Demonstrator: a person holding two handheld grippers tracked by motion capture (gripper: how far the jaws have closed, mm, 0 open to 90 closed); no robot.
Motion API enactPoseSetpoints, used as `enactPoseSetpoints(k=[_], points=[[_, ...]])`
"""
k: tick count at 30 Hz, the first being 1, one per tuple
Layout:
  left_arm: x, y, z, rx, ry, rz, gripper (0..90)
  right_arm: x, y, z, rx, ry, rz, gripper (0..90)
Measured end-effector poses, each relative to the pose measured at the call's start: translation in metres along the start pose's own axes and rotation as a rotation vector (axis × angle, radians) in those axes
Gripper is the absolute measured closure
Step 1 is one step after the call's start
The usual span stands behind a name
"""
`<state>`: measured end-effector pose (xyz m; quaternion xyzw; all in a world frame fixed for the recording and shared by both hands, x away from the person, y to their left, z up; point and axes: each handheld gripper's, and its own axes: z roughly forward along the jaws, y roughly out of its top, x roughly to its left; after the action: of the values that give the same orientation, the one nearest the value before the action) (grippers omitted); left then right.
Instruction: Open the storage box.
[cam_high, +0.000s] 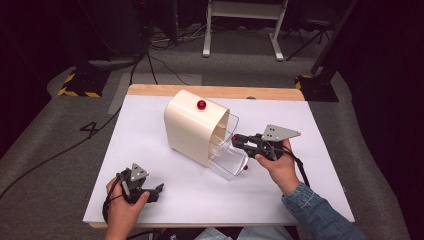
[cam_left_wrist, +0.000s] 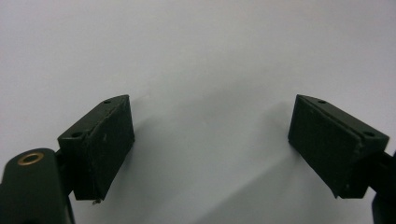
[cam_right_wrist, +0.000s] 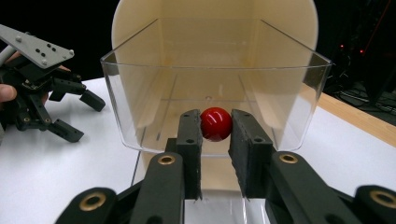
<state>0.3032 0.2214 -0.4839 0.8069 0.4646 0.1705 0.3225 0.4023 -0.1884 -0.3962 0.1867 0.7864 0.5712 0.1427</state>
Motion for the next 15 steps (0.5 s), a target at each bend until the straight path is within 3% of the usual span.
enactPoseSetpoints(k=[7, 15], points=[[0.000, 0.000, 0.000, 0.001, -0.001, 0.002, 14.2, 0.001, -0.005, -0.022, -0.001, -0.007, 0.003, 74.5], [0.000, 0.000, 0.000, 0.002, -0.002, 0.000, 14.2, 0.001, -0.013, -0.032, 0.006, -0.007, 0.013, 74.5]])
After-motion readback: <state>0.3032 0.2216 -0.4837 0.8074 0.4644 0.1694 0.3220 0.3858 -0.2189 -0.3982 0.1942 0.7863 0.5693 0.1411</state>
